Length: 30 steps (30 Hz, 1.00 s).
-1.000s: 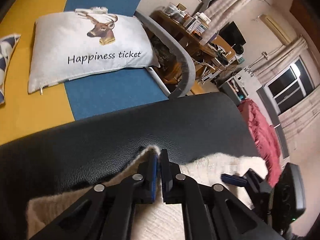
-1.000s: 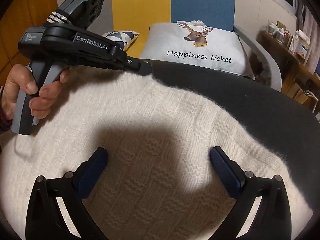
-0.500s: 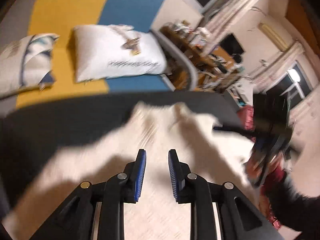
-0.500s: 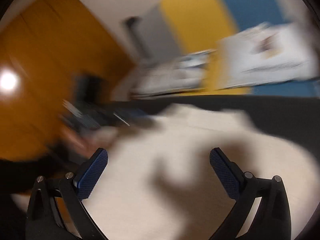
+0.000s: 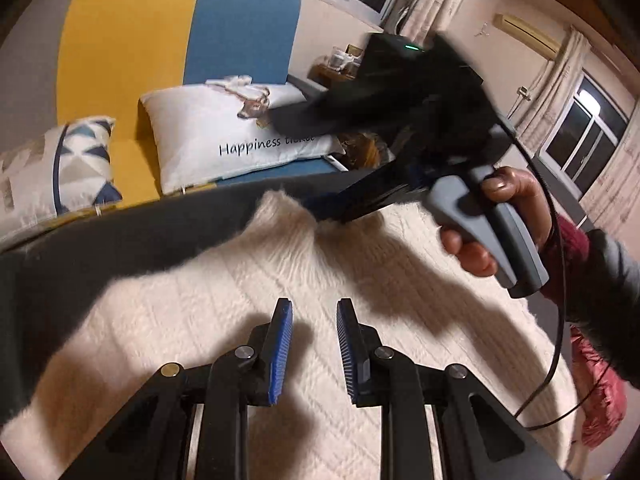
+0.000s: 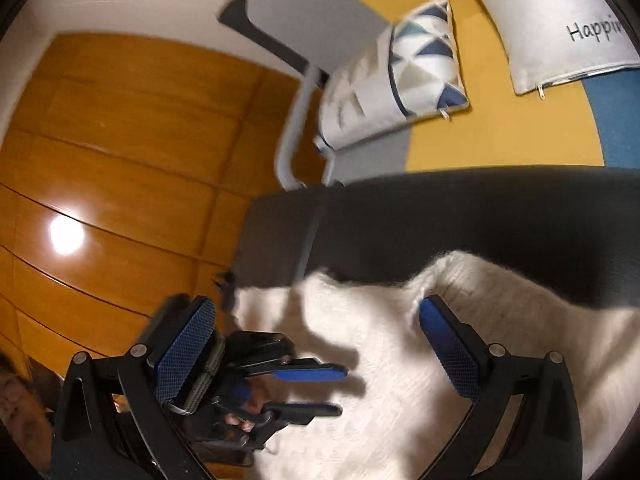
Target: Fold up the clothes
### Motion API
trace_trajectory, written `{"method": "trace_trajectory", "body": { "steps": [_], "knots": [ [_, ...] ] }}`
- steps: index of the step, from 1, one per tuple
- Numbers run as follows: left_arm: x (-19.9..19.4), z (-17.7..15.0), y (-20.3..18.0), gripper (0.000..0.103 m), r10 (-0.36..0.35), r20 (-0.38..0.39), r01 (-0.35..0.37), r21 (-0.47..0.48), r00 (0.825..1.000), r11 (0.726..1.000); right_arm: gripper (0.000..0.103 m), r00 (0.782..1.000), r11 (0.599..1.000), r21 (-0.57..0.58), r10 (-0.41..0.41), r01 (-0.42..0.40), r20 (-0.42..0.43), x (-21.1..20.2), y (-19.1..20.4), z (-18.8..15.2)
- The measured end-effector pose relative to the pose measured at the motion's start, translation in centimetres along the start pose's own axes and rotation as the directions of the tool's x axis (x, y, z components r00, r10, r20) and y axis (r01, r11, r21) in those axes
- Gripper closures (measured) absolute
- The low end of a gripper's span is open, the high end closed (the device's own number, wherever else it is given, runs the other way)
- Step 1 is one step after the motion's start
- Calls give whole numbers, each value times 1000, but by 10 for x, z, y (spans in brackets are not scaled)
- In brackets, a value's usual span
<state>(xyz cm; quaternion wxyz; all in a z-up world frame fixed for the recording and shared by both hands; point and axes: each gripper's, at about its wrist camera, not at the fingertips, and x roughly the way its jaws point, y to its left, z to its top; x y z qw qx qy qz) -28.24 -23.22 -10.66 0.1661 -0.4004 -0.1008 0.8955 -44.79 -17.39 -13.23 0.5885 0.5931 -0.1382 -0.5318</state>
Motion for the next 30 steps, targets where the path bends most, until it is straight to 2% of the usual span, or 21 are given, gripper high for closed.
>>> {"method": "trace_trajectory", "body": {
  "steps": [2,5,8,11,15,18,24,28,30],
  "knots": [
    [0,1,-4,82,7,9,-7,28,1000,1000,0,999,999,-12,-31,30,-43,12,5,4],
    [9,2,-9,81,51,-9,-51,71,999,996,0,1000,999,-38,19,-20,-24,9,18,9],
    [27,-3,-6,80,51,-81,-46,57,995,997,0,997,996,-41,78,-77,30,5,22,18],
    [25,-3,5,80,-1,-75,0,-13,997,1000,0,1000,999,15,-29,29,1,22,3,25],
    [24,-4,7,80,-4,-76,2,-25,997,1000,0,998,998,37,-60,60,1,27,-2,31],
    [21,1,5,80,-3,-70,2,-15,998,1000,0,995,994,29,-104,104,-11,20,6,27],
    [19,23,17,80,-24,-6,24,-83,1000,996,0,982,981,25,-190,190,-3,-25,8,7],
    [30,37,19,80,20,-24,-21,-56,1000,998,0,976,976,25,-214,215,-25,-50,1,-17],
    [41,38,22,81,79,-40,-81,-57,996,995,0,968,969,20,-244,245,-54,-51,-4,-27]
  ]
}}
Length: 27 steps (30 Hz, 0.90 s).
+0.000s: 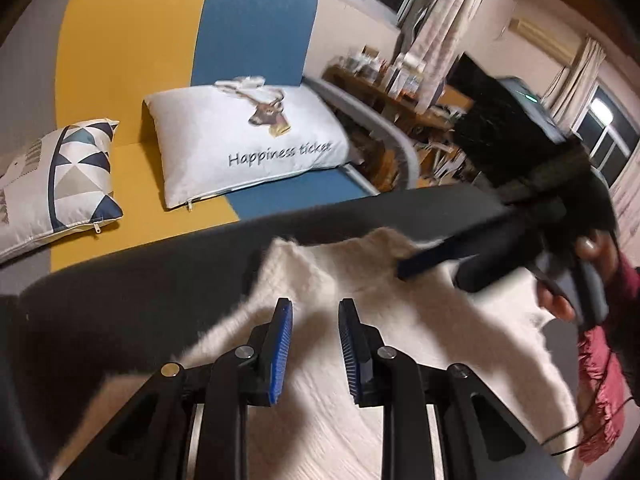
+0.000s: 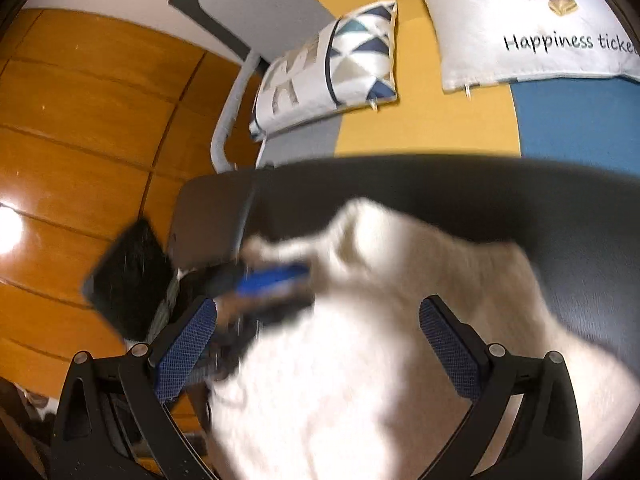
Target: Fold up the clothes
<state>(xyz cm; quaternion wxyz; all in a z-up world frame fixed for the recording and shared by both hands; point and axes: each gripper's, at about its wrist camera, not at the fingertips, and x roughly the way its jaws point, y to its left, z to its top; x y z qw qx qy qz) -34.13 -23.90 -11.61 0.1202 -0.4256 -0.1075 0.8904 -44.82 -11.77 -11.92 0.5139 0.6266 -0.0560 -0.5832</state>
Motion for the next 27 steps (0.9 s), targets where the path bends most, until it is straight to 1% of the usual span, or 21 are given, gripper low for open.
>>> {"method": "trace_trajectory", "body": {
  "steps": [1,2,6,9,11,12,13,14,15,16,17,18,19,20,21,22,23,25,26,27],
  "knots": [
    [5,1,1,83,31,-6,-32,-2,999,1000,0,999,999,9,-32,32,-12,3,-5,-4],
    [11,1,3,83,63,-12,-63,-4,998,998,0,1000,999,21,-28,29,-3,3,-12,-7],
    [13,-3,0,83,126,3,-126,20,992,992,0,997,996,73,39,-44,71,-5,-33,-12],
    [9,1,2,83,115,0,-115,-20,993,993,0,994,997,59,50,-56,96,-8,-32,-14],
    [-8,-7,6,83,104,21,-103,-54,994,993,0,994,999,50,11,-16,110,-12,-25,-15],
    [-18,-11,8,82,99,32,-97,-71,995,993,0,993,999,17,-47,45,113,-13,-14,-18],
    [-27,-15,10,82,94,44,-90,-87,995,992,0,987,993,-25,-112,116,117,-15,-2,-24],
    [-37,-20,12,82,90,56,-84,-104,994,991,0,977,980,-67,-177,186,123,-16,10,-29],
    [-47,-29,15,82,83,44,-77,-128,996,989,0,957,953,-123,-261,276,126,-16,23,-39],
    [-59,-43,18,82,97,31,-91,-137,995,986,0,926,908,-188,-354,374,130,-14,37,-52],
    [-68,-54,20,82,134,25,-129,-135,991,982,0,899,867,-235,-418,439,135,-9,45,-66],
    [-77,-67,25,82,215,7,-212,-136,977,968,0,871,826,-275,-471,491,141,-4,53,-80],
    [-83,-77,33,82,255,-13,-254,-157,967,954,0,840,780,-315,-522,541,150,2,60,-93],
    [-88,-87,42,82,286,-35,-288,-180,958,941,0,817,757,-317,-561,572,134,10,58,-102],
    [-98,-96,50,82,266,-16,-263,-217,964,940,0,796,741,-308,-595,597,111,19,54,-109],
    [-109,-102,57,82,257,-13,-252,-254,966,934,0,768,719,-298,-635,627,84,29,48,-113],
    [-121,-106,62,82,246,1,-235,-282,969,930,0,765,713,-294,-633,636,120,30,47,-116],
    [-147,-114,72,82,211,48,-184,-332,976,925,0,760,717,-263,-638,645,125,28,47,-116],
    [-158,-116,76,81,224,59,-192,-338,973,921,0,747,709,-241,-648,663,147,24,52,-115],
    [-167,-117,79,81,243,66,-208,-341,968,917,0,740,701,-237,-651,672,173,23,59,-114]
  ]
}}
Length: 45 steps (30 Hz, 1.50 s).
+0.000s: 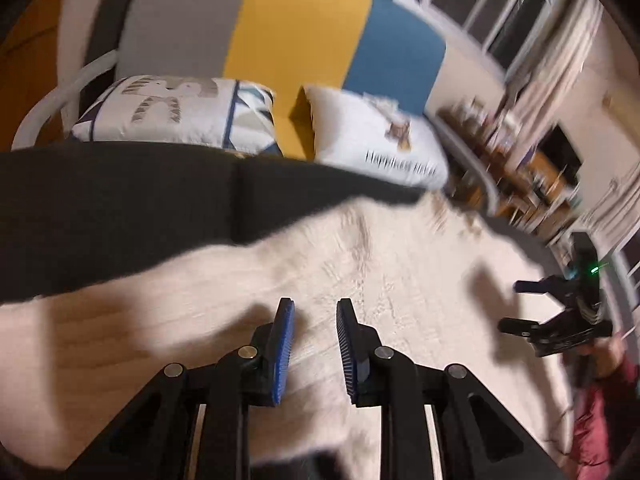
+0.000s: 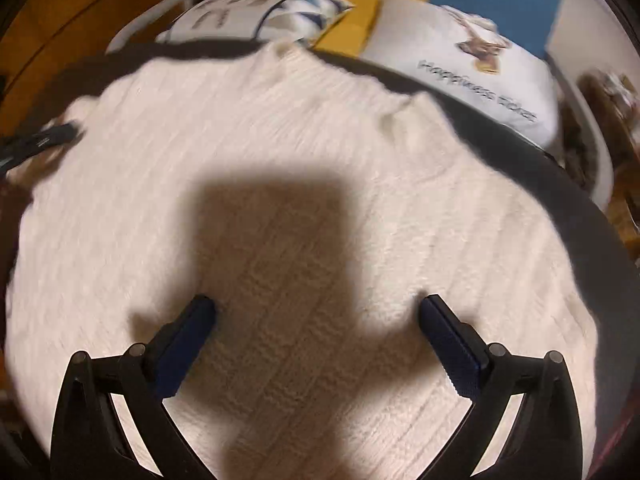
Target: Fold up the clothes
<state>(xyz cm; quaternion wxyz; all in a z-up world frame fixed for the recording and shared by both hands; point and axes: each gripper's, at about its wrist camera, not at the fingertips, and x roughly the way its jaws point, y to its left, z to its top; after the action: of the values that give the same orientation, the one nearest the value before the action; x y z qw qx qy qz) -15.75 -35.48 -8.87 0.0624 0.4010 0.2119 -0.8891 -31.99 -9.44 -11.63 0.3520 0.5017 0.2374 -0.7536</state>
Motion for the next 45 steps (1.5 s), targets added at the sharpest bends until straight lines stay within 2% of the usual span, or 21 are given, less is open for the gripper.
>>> {"method": "trace_trajectory", "body": {
  "steps": [2,3,6,10,13,14,16,18,21,23,24,27,30,32,33,34,37,40,41,42,45],
  "knots": [
    [-13,2,10,81,116,39,-118,37,992,992,0,998,999,-28,36,-35,52,-13,17,13],
    [-17,3,13,81,193,57,-196,56,980,979,0,995,998,-46,41,-38,86,-18,28,20],
    [-25,2,42,81,337,48,-337,5,940,941,0,984,994,-108,26,-6,179,-27,65,48],
    [-41,-13,81,81,411,36,-408,-59,911,911,0,981,980,-198,73,-36,182,-11,121,85],
    [-49,-33,105,81,466,-18,-464,-118,885,878,0,986,970,-245,48,-8,158,15,153,111],
    [-50,-44,116,81,467,-51,-469,-155,883,869,0,988,966,-260,37,3,150,24,163,119],
    [-61,-59,125,78,441,-17,-434,-216,898,875,0,993,975,-221,9,18,117,41,162,130],
    [-67,-67,127,78,433,-7,-421,-244,901,873,0,997,984,-174,-20,33,80,58,160,140],
    [-76,-73,129,78,416,-4,-399,-293,909,869,0,997,996,-85,27,-20,73,64,148,139],
    [-82,-75,133,78,392,7,-368,-325,920,871,0,996,997,-77,29,-22,88,60,148,134],
    [-87,-75,137,78,397,9,-371,-336,918,866,0,995,997,-77,24,-16,98,54,150,133],
    [-116,-85,149,78,448,44,-402,-371,893,837,0,989,995,-98,27,-13,143,28,161,123],
    [-142,-105,174,78,522,18,-465,-428,853,775,0,983,973,-214,122,-91,136,0,187,90],
    [-153,-123,195,78,563,-35,-509,-476,826,717,0,986,954,-288,116,-78,116,-5,205,68],
    [-156,-133,205,78,572,-52,-520,-491,819,699,0,991,953,-297,92,-57,102,-1,211,63],
    [-159,-139,208,78,571,-42,-513,-497,820,700,0,994,952,-303,64,-35,87,5,217,59],
    [-164,-145,210,77,574,-42,-518,-489,818,702,0,995,971,-227,89,-76,47,23,216,54],
    [-170,-140,205,79,575,-67,-519,-522,816,676,0,993,982,-161,105,-95,53,14,205,50],
    [-174,-139,199,79,560,-45,-496,-528,827,689,0,992,985,-141,107,-97,66,4,200,44],
    [-175,-140,187,79,518,-8,-443,-530,856,723,0,990,985,-133,122,-112,71,-6,197,35],
    [-157,-132,125,79,296,82,-234,-430,952,872,0,989,981,-143,138,-129,60,-31,193,-1]
  ]
}}
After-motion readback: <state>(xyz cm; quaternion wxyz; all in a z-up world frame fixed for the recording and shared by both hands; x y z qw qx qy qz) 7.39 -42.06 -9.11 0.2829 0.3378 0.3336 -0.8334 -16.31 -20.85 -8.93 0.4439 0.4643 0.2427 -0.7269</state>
